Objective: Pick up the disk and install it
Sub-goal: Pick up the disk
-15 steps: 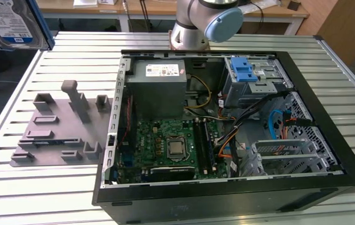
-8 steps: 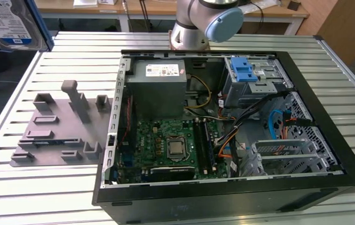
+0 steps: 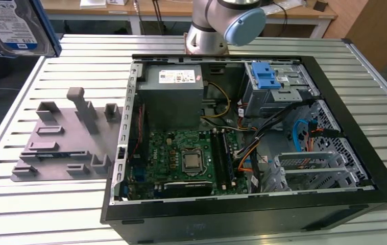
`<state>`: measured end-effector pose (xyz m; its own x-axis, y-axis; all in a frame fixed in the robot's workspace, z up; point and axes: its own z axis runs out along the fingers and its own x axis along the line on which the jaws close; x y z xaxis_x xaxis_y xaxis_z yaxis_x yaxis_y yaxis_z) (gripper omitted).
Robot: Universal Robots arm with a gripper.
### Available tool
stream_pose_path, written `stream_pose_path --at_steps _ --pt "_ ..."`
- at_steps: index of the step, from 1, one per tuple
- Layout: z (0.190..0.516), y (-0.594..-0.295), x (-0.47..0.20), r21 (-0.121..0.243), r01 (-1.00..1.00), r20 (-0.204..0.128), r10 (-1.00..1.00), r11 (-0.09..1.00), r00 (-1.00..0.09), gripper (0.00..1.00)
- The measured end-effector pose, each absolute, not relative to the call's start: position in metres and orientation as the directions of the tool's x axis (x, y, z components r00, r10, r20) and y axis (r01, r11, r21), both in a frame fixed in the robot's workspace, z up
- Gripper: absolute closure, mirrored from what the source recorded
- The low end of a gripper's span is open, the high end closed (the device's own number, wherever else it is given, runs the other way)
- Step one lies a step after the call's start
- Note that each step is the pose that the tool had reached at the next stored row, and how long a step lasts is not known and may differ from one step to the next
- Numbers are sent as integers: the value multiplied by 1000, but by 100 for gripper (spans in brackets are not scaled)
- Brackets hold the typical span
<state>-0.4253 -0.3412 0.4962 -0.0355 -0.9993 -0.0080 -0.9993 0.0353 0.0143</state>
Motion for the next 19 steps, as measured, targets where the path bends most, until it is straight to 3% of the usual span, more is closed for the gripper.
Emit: stream_pose_path --at_steps 19 --pt "496 -341 -396 15 -999 -8 -999 35 -35 64"
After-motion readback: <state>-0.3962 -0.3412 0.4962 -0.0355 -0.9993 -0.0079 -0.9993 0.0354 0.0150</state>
